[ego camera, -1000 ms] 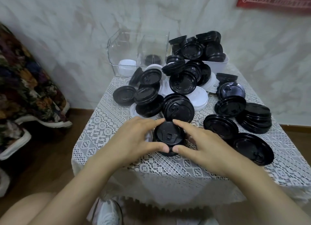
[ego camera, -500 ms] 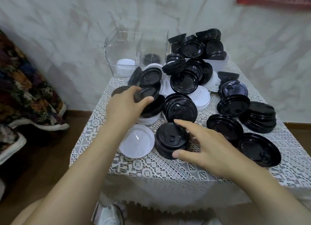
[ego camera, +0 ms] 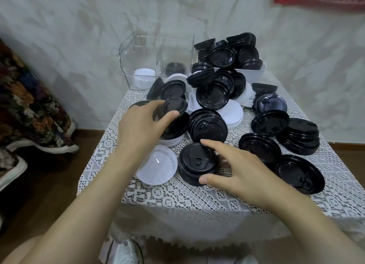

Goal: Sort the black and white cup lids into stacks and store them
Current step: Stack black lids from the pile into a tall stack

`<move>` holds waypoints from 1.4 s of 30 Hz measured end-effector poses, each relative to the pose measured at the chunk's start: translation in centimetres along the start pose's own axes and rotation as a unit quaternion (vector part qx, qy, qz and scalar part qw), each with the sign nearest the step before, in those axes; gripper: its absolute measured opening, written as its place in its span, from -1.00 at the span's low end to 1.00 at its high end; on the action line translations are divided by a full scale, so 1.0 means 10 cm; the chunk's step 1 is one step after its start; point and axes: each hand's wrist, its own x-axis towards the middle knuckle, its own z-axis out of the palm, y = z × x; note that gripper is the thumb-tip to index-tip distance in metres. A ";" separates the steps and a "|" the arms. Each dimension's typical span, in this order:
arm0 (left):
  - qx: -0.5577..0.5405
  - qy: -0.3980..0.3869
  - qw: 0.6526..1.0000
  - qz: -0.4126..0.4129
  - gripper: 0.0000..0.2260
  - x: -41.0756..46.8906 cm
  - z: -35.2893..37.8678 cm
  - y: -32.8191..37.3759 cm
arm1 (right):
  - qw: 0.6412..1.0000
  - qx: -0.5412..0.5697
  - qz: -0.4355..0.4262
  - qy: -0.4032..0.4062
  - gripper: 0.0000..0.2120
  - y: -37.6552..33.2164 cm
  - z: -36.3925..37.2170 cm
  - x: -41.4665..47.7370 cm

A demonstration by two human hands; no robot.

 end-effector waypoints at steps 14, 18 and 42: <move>0.010 -0.146 0.978 0.150 -0.39 -0.56 -0.32 0.20 | 0.991 0.129 0.007 0.022 -0.15 0.18 -0.08 0.02; 0.000 -0.216 0.964 0.153 -0.34 -0.59 -0.29 0.20 | 0.991 0.132 -0.004 0.015 -0.20 0.17 -0.07 0.00; -0.061 -0.257 0.960 0.096 -0.27 -0.66 -0.16 0.22 | 0.984 0.177 0.019 0.015 -0.64 0.17 0.00 0.09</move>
